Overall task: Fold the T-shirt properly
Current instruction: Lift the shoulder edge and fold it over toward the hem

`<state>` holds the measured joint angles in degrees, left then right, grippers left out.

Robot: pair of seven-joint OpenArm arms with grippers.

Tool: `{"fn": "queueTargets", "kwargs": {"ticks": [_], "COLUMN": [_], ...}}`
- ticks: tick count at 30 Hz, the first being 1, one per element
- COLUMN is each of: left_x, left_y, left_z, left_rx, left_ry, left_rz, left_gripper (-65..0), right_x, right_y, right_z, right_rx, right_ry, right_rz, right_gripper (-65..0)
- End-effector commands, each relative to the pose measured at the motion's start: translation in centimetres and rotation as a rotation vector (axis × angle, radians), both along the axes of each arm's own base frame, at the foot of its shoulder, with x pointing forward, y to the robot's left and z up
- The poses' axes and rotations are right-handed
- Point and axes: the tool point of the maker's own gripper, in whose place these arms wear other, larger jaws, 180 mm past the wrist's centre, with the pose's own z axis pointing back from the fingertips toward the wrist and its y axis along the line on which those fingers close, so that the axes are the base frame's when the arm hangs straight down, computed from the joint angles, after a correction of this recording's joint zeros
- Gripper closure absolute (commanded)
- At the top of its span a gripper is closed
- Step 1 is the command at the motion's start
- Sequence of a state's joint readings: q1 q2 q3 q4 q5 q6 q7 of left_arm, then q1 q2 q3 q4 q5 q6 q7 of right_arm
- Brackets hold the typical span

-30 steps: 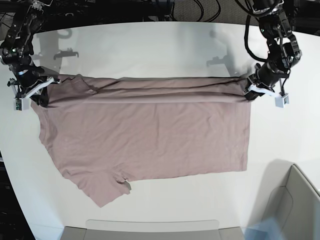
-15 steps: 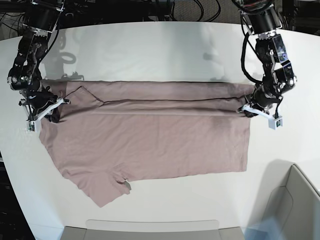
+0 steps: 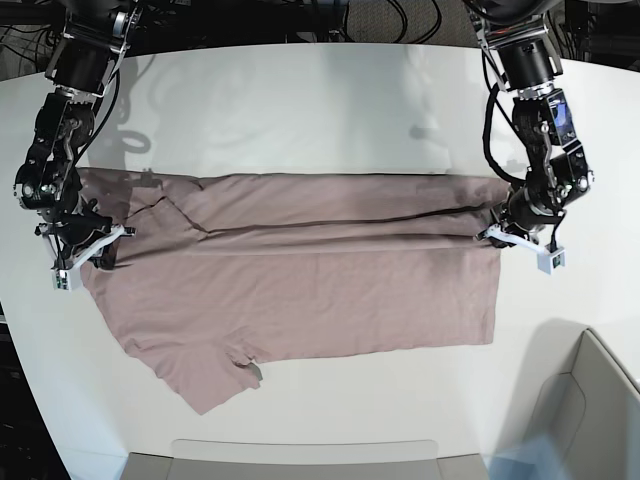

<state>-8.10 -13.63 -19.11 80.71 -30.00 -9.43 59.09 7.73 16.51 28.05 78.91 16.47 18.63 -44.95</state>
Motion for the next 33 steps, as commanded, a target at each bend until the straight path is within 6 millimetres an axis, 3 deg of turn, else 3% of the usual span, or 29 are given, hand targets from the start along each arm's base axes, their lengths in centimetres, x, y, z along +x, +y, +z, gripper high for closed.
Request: {"fn": "queueTargets", "kwargs": {"ticks": [1, 5, 7, 9, 12, 16, 20, 23, 26, 29, 33], "left_x": [1.7, 2.0, 2.1, 2.3, 2.4, 2.0, 0.3, -0.1, 0.4, 0.5, 0.6], "left_y": [0.7, 0.7, 0.7, 0.7, 1.0, 3.5, 5.2, 2.0, -1.7, -2.6, -3.2], "left_z": [2.1, 2.1, 2.5, 3.1, 4.3, 5.5, 5.9, 4.6, 3.6, 3.5, 3.0], "left_rx": [0.022, 0.015, 0.021, 0.028, 0.043, 0.048, 0.067, 0.079, 0.083, 0.081, 0.058], "left_ry": [-0.067, -0.069, -0.078, -0.09, -0.122, -0.158, -0.169, -0.13, -0.107, -0.105, -0.097], "left_rz": [0.005, 0.007, 0.005, 0.0, 0.003, 0.076, 0.127, 0.023, -0.09, -0.117, -0.114], "left_gripper": [0.0, 0.0, -1.2, -8.5, -8.4, -1.6, 0.0, 0.0, 0.0, 0.0, 0.0], "right_x": [1.3, 1.4, 1.4, 1.4, 1.5, 2.3, 0.9, -0.9, -1.9, -2.0, -1.4], "right_y": [-0.8, -0.9, -0.9, -0.8, -1.0, -0.9, -0.6, -0.5, -0.3, -0.2, -1.1], "right_z": [2.1, 1.8, 1.8, 1.9, 2.3, 5.9, 7.1, 5.9, 4.3, 4.2, 3.2], "right_rx": [-0.018, -0.013, -0.013, -0.015, -0.022, -0.067, -0.115, -0.137, -0.133, -0.129, -0.113], "right_ry": [-0.065, -0.056, -0.056, -0.06, -0.072, -0.192, -0.217, -0.18, -0.141, -0.134, -0.109], "right_rz": [-0.007, -0.008, -0.008, -0.007, -0.005, 0.013, 0.034, 0.05, 0.057, 0.058, 0.035], "right_gripper": [0.0, -1.4, -12.2, -22.4, -28.0, -27.2, -27.2, -26.3, -16.7, 0.0, 0.0]}}
